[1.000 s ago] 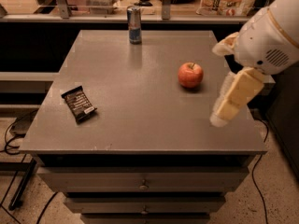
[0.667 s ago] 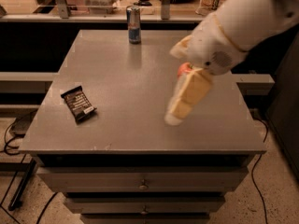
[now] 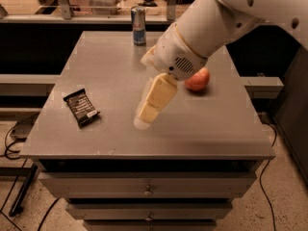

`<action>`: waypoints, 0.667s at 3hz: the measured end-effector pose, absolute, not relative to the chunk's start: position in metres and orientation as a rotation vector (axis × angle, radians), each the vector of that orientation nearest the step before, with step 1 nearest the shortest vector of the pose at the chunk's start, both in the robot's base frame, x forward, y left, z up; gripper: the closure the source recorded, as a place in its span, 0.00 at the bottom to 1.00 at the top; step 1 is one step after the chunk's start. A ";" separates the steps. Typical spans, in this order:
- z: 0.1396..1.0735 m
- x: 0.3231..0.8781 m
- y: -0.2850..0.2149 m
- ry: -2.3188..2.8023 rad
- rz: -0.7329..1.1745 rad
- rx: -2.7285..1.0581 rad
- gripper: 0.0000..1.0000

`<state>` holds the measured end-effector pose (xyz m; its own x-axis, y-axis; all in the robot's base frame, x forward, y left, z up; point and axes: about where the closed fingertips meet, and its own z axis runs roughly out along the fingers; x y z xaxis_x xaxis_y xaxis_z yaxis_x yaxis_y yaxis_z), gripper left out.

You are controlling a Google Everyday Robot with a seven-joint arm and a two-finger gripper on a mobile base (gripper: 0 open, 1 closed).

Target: Pick rxbar chocolate

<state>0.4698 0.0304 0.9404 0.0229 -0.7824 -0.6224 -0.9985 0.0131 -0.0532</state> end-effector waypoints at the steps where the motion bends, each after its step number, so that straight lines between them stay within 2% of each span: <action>1: 0.935 0.471 0.037 1.817 0.637 -1.763 0.00; 2: 0.923 0.476 0.075 1.754 0.729 -1.716 0.00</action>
Offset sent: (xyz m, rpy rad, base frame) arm 0.0250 0.0959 -0.0288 0.2893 0.0329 -0.0107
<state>0.4761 0.0749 0.9230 -0.0111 -0.6866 -0.7269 -0.9996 0.0264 -0.0097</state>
